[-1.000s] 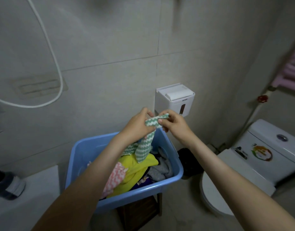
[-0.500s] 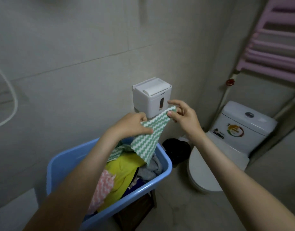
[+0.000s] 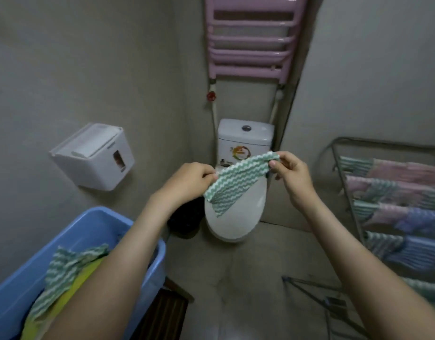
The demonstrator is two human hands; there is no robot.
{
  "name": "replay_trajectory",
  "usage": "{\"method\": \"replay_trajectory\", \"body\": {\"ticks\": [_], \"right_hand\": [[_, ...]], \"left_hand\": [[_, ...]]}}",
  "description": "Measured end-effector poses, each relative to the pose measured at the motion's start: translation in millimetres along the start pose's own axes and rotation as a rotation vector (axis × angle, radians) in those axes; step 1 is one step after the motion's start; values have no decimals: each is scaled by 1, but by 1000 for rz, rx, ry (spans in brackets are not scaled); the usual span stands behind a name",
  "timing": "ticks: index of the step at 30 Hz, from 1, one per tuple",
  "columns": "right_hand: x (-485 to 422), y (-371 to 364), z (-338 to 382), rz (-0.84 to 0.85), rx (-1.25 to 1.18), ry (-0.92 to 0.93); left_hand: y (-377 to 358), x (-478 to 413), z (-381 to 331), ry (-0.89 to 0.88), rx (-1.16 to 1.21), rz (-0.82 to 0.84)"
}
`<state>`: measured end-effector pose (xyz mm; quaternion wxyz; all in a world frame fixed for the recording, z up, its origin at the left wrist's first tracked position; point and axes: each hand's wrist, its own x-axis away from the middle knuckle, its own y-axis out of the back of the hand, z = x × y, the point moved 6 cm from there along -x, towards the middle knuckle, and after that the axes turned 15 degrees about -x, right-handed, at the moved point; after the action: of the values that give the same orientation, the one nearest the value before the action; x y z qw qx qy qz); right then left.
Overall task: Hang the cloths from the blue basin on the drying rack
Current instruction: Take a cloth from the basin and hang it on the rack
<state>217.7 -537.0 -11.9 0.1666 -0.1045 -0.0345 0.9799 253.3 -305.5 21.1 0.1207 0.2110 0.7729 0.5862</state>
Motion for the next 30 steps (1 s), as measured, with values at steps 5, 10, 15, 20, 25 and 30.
{"method": "replay_trajectory", "body": {"ticks": [5,10,15,20,25,30], "right_hand": [[29,123,19,-199,123,90],[82,245,38,-403,123,121],[142,341,66,-557,-33,123],[197,404,77,-662,-14,121],[231,450,50,-800,169,47],[253,472,27,-878,150,-5]], "left_hand": [[-31,-22,-111,-165,43,56],[-61,-29,-230,-354,-1,114],[-94,-24,-337,-497,-8,198],[-133,-16,-410,-560,57,239],[-176,-6,-448,-734,2,333],[-219,-9,-472,-835,10,521]]}}
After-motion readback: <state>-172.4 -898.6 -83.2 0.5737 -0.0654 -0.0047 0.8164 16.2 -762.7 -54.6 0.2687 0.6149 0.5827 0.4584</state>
